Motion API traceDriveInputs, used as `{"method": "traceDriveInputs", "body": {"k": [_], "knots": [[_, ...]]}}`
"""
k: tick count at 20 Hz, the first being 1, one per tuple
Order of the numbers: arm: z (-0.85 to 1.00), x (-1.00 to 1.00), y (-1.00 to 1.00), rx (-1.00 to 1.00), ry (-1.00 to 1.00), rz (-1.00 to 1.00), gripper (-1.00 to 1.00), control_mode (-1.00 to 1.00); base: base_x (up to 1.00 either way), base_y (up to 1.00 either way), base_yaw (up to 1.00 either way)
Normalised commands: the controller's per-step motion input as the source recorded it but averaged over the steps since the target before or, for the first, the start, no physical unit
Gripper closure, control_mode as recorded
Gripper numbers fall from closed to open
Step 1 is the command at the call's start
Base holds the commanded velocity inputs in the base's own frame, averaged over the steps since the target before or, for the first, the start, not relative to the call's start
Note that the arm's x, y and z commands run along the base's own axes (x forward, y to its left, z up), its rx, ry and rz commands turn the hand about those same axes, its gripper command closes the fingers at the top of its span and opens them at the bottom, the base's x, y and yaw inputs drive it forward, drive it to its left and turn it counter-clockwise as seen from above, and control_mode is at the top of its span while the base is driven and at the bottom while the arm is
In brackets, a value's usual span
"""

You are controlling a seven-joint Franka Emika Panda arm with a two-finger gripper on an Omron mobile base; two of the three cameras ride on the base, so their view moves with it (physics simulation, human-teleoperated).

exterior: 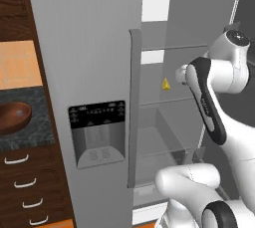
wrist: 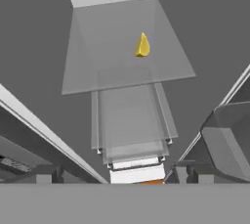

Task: Grab a lemon wedge from the fridge and one ice cube from the ice bowl, and put them in the glass of lemonade.

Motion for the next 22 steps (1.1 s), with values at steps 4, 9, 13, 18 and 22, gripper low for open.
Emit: {"method": "traceDriveInputs", "body": {"k": [4, 9, 13, 18, 22], "knots": [[-0.78, 0.83, -0.01, 0.0, 0.08, 0.0, -1.0, -1.0, 0.0, 0.0, 0.0], [-0.43, 0.88, -0.16, 0.0, 0.03, 0.0, -1.0, -1.0, 0.0, 0.0, 0.0], [-0.04, 0.75, -0.38, 0.0, 0.06, 0.0, -1.0, -1.0, 0.0, 0.0, 0.0], [-0.25, 0.63, -0.22, 0.0, 0.09, 0.0, -1.0, -1.0, 0.0, 0.0, 0.0], [-0.46, 0.63, -0.01, 0.0, 0.1, 0.0, -1.0, -1.0, 0.0, 0.0, 0.0]]}}
